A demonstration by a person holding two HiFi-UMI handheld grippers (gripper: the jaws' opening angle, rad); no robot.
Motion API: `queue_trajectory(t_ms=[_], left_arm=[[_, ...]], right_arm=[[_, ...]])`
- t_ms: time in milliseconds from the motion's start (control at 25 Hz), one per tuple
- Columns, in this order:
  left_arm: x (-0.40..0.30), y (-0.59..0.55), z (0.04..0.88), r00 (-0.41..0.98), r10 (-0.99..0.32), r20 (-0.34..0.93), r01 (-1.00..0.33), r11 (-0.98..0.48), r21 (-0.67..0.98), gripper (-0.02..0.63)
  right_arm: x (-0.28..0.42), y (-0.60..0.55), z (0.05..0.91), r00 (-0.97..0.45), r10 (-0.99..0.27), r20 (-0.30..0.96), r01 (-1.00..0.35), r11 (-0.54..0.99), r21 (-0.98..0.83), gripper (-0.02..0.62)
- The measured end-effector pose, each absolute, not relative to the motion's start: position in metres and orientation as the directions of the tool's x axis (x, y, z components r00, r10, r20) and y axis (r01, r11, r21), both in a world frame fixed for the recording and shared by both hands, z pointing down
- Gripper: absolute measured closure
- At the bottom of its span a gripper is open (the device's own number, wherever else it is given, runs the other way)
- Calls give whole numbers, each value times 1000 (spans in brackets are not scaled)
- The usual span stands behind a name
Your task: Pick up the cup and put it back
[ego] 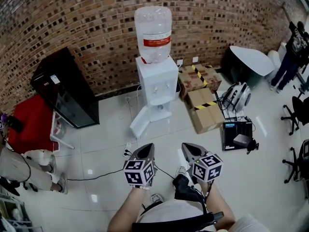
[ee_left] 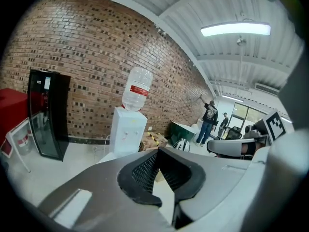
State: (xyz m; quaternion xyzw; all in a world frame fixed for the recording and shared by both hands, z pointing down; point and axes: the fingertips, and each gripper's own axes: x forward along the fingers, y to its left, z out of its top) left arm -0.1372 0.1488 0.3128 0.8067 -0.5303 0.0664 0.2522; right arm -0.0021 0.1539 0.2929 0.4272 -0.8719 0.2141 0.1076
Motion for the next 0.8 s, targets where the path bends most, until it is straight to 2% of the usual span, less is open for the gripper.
queue_trajectory(t_ms=[360,800], left_arm=[[-136,175,298,459,-821,340,-881,-372,293,606],[-129,183,297,465,-818,339,-877,-374,302,606]], right_arm=[[-4,181,273,-565,-751,343,-825,516,-230,584],[-9,182,275,-581,-735,350,-814,531,-236,584]])
